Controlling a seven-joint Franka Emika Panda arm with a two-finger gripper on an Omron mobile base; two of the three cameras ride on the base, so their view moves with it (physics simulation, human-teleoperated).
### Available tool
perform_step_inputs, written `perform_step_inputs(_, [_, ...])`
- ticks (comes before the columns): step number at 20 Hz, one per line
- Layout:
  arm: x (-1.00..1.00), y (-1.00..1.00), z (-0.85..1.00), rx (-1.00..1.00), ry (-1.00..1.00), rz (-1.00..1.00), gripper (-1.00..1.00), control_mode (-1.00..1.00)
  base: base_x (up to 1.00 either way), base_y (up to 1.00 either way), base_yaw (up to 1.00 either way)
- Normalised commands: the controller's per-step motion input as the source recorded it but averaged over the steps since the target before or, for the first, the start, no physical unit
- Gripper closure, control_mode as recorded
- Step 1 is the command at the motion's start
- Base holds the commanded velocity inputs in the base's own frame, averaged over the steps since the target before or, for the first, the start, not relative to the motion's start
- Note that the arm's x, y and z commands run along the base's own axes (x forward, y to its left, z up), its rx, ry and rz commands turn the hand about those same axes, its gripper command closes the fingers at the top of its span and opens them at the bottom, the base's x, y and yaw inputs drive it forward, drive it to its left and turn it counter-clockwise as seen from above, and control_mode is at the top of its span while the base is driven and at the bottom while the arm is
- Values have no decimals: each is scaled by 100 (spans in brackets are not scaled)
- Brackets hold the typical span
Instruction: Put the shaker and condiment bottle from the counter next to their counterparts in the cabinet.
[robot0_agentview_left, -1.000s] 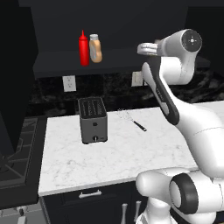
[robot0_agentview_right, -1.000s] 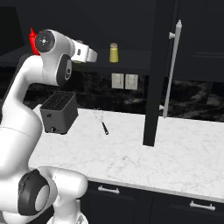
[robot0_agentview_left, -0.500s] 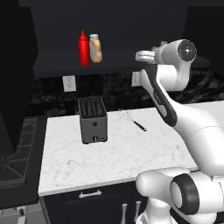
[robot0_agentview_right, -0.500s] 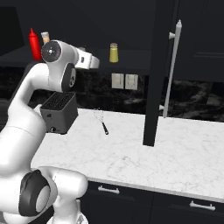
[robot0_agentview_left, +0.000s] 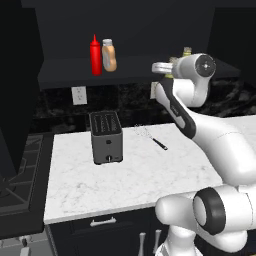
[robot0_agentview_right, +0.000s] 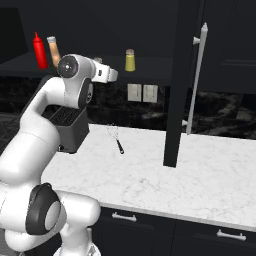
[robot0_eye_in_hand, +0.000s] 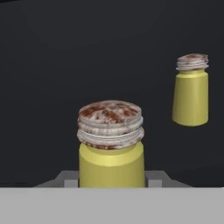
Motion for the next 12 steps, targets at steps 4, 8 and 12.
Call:
perform_step_inputs(4, [25,-3,0,0,-2,0,100,-100,0,0,0])
perform_step_inputs(8, [38,-8,0,0,-4,0,100,-100,0,0,0])
perform_step_inputs(12, [38,-16,0,-3,-5,0,100,-100,0,0,0])
